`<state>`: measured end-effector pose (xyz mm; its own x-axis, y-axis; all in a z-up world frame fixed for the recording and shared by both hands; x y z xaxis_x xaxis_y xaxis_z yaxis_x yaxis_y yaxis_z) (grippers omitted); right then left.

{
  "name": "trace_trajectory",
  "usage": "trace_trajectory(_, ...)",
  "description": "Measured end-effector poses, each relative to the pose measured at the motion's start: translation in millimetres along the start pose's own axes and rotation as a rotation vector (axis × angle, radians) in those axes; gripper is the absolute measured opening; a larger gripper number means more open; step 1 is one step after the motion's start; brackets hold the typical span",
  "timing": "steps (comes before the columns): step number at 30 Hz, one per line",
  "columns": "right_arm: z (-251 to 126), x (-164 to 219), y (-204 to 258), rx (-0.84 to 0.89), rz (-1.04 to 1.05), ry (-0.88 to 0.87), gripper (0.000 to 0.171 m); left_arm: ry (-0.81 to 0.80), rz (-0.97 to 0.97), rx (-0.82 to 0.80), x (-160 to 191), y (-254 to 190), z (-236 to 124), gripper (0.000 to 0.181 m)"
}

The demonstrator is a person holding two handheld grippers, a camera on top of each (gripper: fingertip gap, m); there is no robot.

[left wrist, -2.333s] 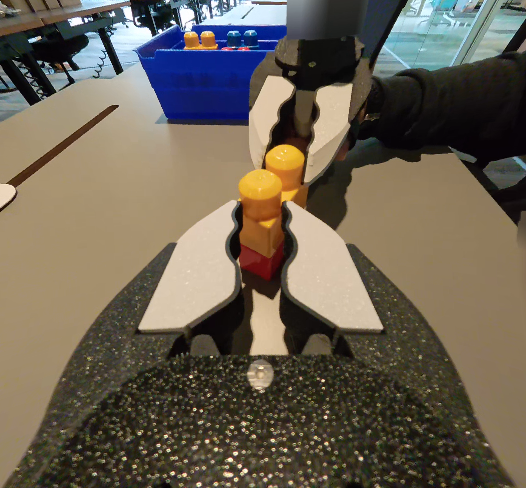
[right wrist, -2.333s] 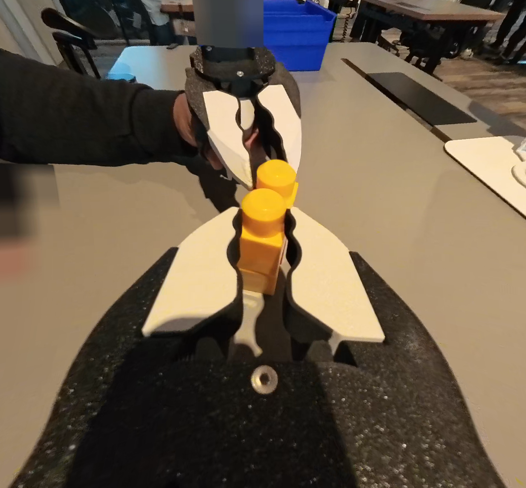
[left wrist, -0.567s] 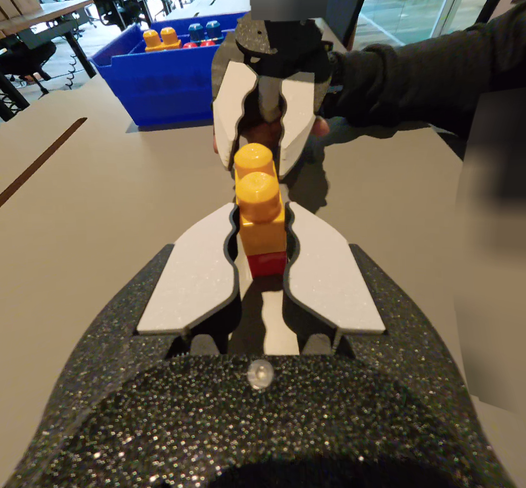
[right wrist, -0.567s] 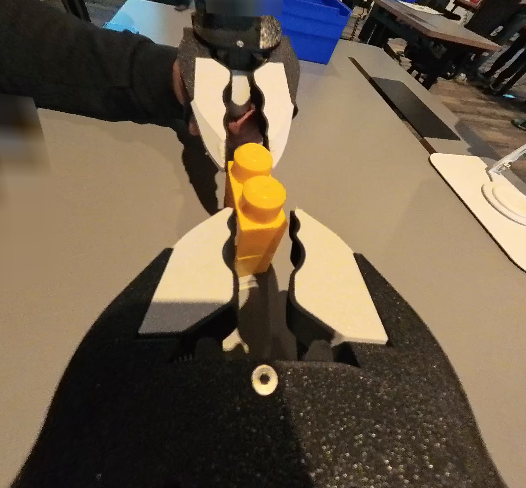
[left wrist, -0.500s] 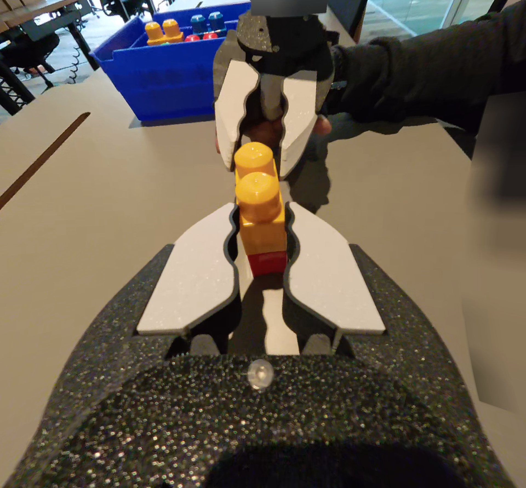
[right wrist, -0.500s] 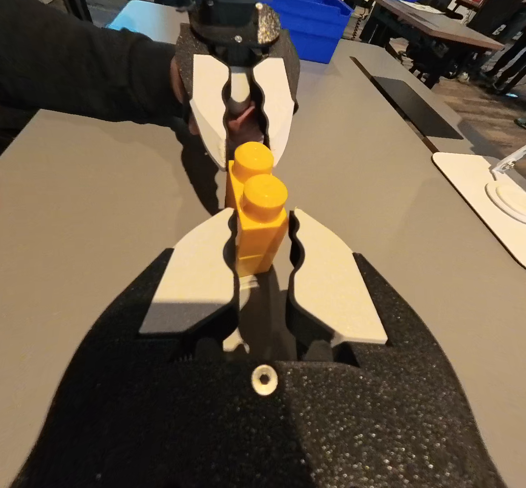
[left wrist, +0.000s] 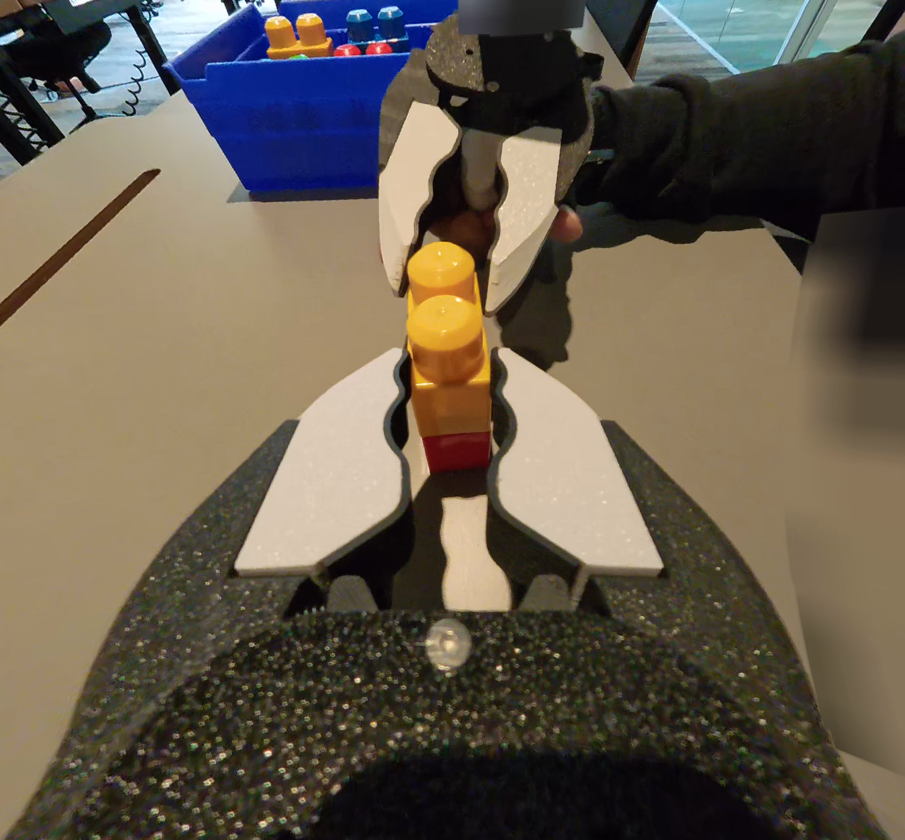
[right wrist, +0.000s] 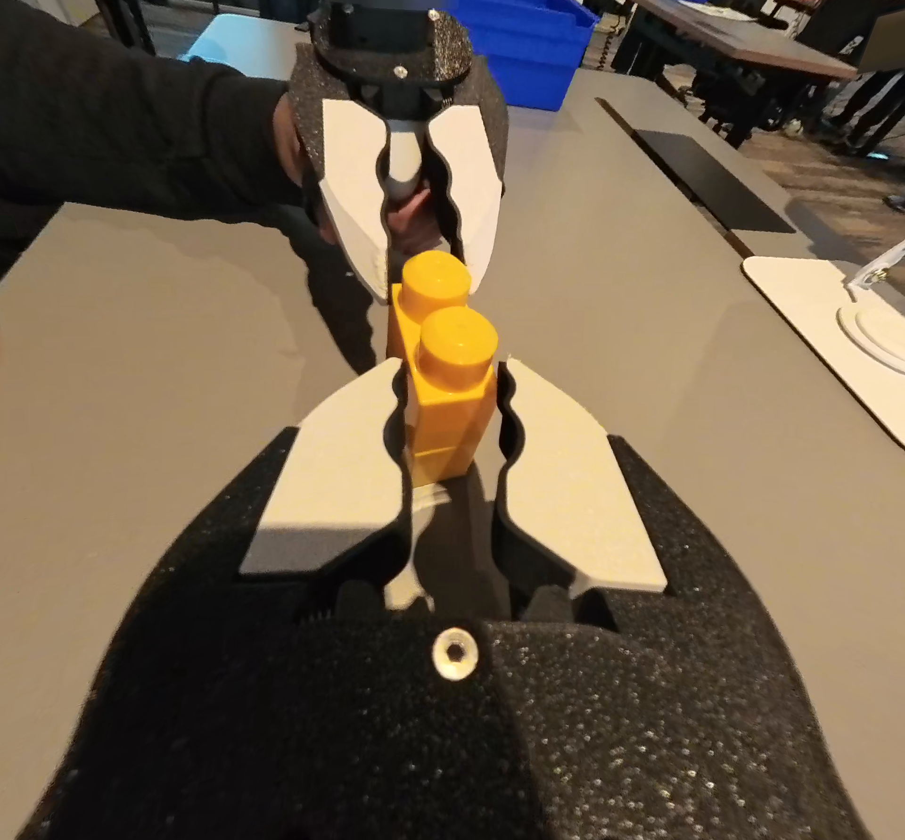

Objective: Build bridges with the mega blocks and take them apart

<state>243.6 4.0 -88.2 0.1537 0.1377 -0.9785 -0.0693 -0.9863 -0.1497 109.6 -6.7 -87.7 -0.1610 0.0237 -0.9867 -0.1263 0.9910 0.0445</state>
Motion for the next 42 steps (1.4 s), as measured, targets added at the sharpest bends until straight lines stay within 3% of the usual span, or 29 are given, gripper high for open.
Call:
trace_trajectory(11, 0, 1, -1, -0.009, 0.086, -0.002, 0.035, 0.067, 0.048, -0.042, -2, -3, 1, 0.03)
trace_trajectory(18, 0, 0, 2, 0.009, -0.029, -0.01, 0.035, -0.012, -0.021, -0.015, 0, -2, -1, 0.03)
trace_trajectory(22, -10, -2, 3, -0.032, 0.001, -0.032, 0.051, -0.023, -0.017, -0.008, 0, 0, -1, 0.049)
trace_trajectory(27, -22, 11, -5, -0.022, 0.092, 0.081, 0.07, 0.011, -0.028, -0.018, 3, -1, 3, 0.064)
trace_trajectory(32, -1, 40, 2, -0.028, 0.049, 0.327, 0.063, 0.207, -0.014, 0.022, 26, -8, 15, 0.039)
trace_trajectory(38, 10, 45, 7, -0.023, -0.01, 0.391, 0.044, 0.237, -0.032, 0.001, 29, -10, 21, 0.037)
trace_trajectory(42, 10, 45, 6, -0.013, 0.004, 0.393, 0.042, 0.233, -0.045, -0.014, 30, -8, 21, 0.037)
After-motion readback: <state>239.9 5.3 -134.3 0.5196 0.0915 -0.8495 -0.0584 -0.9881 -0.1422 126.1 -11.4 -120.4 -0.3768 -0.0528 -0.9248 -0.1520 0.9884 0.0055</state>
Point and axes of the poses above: each gripper's, where its closed fingertips meet, z out along the fingers, x out of its underside, y = z × x across the jaws, the point moved 6 cm from there along -z, back along the fingers, and after that the axes turned 12 degrees about -y, right-handed, at the moved point
